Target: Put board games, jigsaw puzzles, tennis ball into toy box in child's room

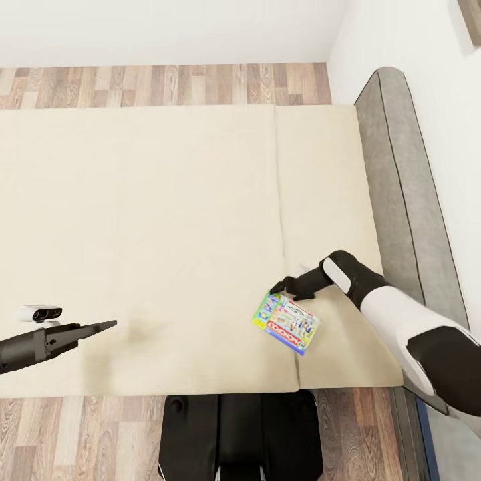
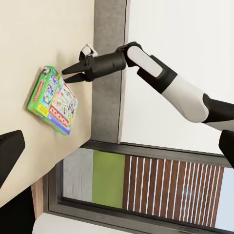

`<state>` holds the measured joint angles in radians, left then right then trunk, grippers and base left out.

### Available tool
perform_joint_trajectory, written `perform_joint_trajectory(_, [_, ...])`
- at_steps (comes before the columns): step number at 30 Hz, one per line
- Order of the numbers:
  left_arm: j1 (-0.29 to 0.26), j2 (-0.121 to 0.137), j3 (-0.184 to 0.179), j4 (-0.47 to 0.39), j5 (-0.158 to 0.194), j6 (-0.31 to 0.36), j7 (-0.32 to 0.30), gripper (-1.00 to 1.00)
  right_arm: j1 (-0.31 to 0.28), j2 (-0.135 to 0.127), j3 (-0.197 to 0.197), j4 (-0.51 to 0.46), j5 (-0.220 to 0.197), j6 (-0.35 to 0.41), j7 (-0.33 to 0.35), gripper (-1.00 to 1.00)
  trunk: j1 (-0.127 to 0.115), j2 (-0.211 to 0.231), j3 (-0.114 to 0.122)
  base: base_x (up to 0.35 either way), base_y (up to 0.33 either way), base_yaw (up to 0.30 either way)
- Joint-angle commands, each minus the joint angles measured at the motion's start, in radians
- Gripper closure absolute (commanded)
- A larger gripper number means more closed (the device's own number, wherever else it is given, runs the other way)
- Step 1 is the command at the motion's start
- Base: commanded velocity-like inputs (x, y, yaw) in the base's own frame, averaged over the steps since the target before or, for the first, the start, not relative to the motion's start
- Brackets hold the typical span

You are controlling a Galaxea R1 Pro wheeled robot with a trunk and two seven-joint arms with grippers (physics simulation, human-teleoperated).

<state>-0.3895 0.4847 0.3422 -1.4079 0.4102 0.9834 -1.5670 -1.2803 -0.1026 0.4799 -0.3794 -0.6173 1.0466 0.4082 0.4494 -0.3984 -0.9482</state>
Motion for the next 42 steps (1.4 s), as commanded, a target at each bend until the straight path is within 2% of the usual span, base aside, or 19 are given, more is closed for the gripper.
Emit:
perform_joint_trajectory(1, [0.000, 0.000, 0.000, 0.000, -0.001, 0.011, -0.004, -1.00, -0.001, 0.001, 0.008, 0.000, 0.008, 0.001, 0.010, -1.00, 0.001, -0.002, -0.001, 0.000, 0.000, 0.000])
perform_joint_trajectory(6, [0.000, 0.000, 0.000, 0.000, -0.001, 0.011, -0.004, -1.00, 0.007, 0.017, 0.017, 0.004, 0.007, 0.001, 0.011, -1.00, 0.001, -0.002, -0.001, 0.000, 0.000, 0.000])
perform_joint_trajectory(10, [0.000, 0.000, 0.000, 0.000, -0.001, 0.011, -0.004, -1.00, 0.036, 0.023, 0.018, 0.002, 0.009, 0.001, 0.011, -1.00, 0.001, -0.002, -0.001, 0.000, 0.000, 0.000])
perform_joint_trajectory(17, [0.000, 0.001, 0.000, 0.000, -0.001, 0.012, -0.004, -1.00, 0.050, 0.031, 0.020, -0.001, 0.010, 0.001, 0.011, -1.00, 0.001, -0.002, -0.001, 0.000, 0.000, 0.000])
perform_joint_trajectory(24, [0.000, 0.002, 0.001, 0.000, -0.001, 0.012, -0.004, -1.00, 0.051, 0.068, 0.020, -0.001, 0.009, 0.001, 0.011, -1.00, 0.001, -0.002, -0.001, 0.000, 0.000, 0.000])
perform_joint_trajectory(27, [0.000, 0.001, 0.000, 0.000, -0.001, 0.012, -0.004, -1.00, 0.052, 0.074, 0.020, -0.001, 0.010, 0.001, 0.011, -1.00, 0.001, -0.002, -0.001, 0.000, 0.000, 0.000])
perform_joint_trajectory(37, [0.000, 0.000, -0.001, 0.000, -0.001, 0.013, -0.004, -1.00, 0.052, 0.073, 0.018, -0.004, 0.012, 0.001, 0.011, -1.00, 0.001, -0.002, -0.001, 0.000, 0.000, 0.000])
perform_joint_trajectory(42, [0.000, 0.001, -0.001, 0.000, -0.002, 0.013, -0.004, -1.00, 0.054, 0.065, 0.017, -0.050, 0.012, 0.001, 0.011, -1.00, 0.001, -0.002, -0.001, 0.000, 0.000, 0.000])
